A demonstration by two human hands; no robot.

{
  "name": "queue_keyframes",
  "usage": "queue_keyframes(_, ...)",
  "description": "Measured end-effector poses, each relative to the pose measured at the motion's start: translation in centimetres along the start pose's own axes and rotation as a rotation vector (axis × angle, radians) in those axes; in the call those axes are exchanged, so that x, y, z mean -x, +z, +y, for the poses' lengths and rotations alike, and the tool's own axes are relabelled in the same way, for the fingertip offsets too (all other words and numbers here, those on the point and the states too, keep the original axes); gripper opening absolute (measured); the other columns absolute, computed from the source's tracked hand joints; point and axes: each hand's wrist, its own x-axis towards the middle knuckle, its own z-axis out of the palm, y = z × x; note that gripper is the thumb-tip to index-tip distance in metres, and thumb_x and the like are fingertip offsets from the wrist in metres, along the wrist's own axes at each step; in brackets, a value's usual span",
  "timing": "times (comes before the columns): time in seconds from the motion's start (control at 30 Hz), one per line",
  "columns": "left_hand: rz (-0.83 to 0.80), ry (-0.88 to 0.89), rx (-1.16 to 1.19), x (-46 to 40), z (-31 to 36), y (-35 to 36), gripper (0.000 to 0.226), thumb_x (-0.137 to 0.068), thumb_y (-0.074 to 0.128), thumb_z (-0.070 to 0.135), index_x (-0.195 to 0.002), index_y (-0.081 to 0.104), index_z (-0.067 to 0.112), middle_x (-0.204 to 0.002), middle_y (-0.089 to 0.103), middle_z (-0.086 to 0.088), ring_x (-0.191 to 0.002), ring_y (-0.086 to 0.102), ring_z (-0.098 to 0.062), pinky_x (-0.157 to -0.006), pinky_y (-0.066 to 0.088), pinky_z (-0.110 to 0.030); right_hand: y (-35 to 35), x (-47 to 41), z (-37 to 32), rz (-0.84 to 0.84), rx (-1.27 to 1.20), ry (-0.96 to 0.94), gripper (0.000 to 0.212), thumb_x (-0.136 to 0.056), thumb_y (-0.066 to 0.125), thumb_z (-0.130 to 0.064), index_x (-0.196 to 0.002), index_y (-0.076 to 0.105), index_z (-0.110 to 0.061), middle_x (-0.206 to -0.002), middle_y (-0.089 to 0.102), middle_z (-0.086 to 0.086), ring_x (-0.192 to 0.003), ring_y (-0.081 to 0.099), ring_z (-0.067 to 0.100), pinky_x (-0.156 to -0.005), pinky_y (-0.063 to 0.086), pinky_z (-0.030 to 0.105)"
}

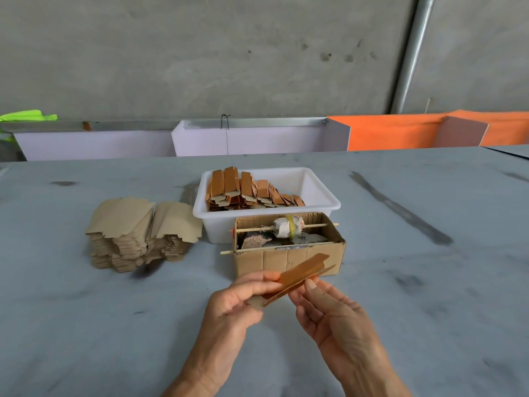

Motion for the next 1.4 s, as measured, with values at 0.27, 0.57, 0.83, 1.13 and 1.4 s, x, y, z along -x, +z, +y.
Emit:
queue_keyframes(0.27, -0.008, -0.027, 0.033, -0.1, 0.5, -0.1, 0.032, -0.074, 0.059, 0.032, -0.082, 0.077, 0.007, -0.108, 0.068, -0.002, -0.106, 0.063, -0.019, -0.094, 0.047, -0.029, -0.1, 0.1, 0.3, 0.021, 0.051, 0.025, 0.006, -0.063, 0.07, -0.008, -0.069, 0.071, -0.007, -0.071, 0.071, 0.012, -0.06, 0.069, 0.018, -0.045, 0.052, 0.021)
queue_keyframes(0.57, 0.097, -0.054, -0.24, -0.1, 1.3, 0.6, 0.019, -0.082, 0.066, 0.003, -0.083, 0.076, 0.019, -0.087, 0.074, 0.007, -0.075, 0.068, -0.007, -0.059, 0.046, -0.012, 0.1, -0.1, 0.5, 0.069, 0.093, 0.061, 0.008, -0.064, 0.071, -0.005, -0.068, 0.065, -0.006, -0.068, 0.07, 0.012, -0.052, 0.066, 0.014, -0.043, 0.05, 0.018)
queue_keyframes(0.83, 0.19, -0.335, -0.193, -0.9, 1.7, 1.9, 0.038, -0.068, 0.083, 0.018, -0.102, 0.065, 0.018, -0.088, 0.072, 0.001, -0.076, 0.07, -0.014, -0.063, 0.057, -0.028, -0.2, -0.3, 1.2, 0.097, 0.151, 0.012, 0.008, -0.073, 0.069, -0.002, -0.068, 0.066, -0.008, -0.068, 0.07, 0.009, -0.054, 0.065, 0.011, -0.043, 0.047, 0.016)
queue_keyframes(1.13, 0.233, -0.473, -0.12, -1.8, 1.6, 1.5, 0.011, -0.073, 0.073, -0.003, -0.081, 0.068, 0.003, -0.065, 0.069, -0.009, -0.053, 0.063, -0.016, -0.048, 0.05, -0.023, -0.4, 0.1, 1.0, -0.001, 0.147, 0.004, 0.009, -0.061, 0.07, -0.006, -0.067, 0.076, -0.008, -0.079, 0.073, 0.015, -0.06, 0.069, 0.017, -0.046, 0.051, 0.019)
queue_keyframes(1.4, 0.171, -0.372, -0.221, -2.0, 1.9, 1.7, 0.013, -0.073, 0.073, -0.003, -0.078, 0.065, 0.006, -0.074, 0.07, -0.016, -0.062, 0.064, -0.02, -0.062, 0.053, -0.032, -0.4, 0.0, 0.7, -0.008, 0.191, -0.036, 0.004, -0.059, 0.072, -0.008, -0.064, 0.071, -0.009, -0.073, 0.071, 0.015, -0.058, 0.068, 0.017, -0.044, 0.05, 0.019)
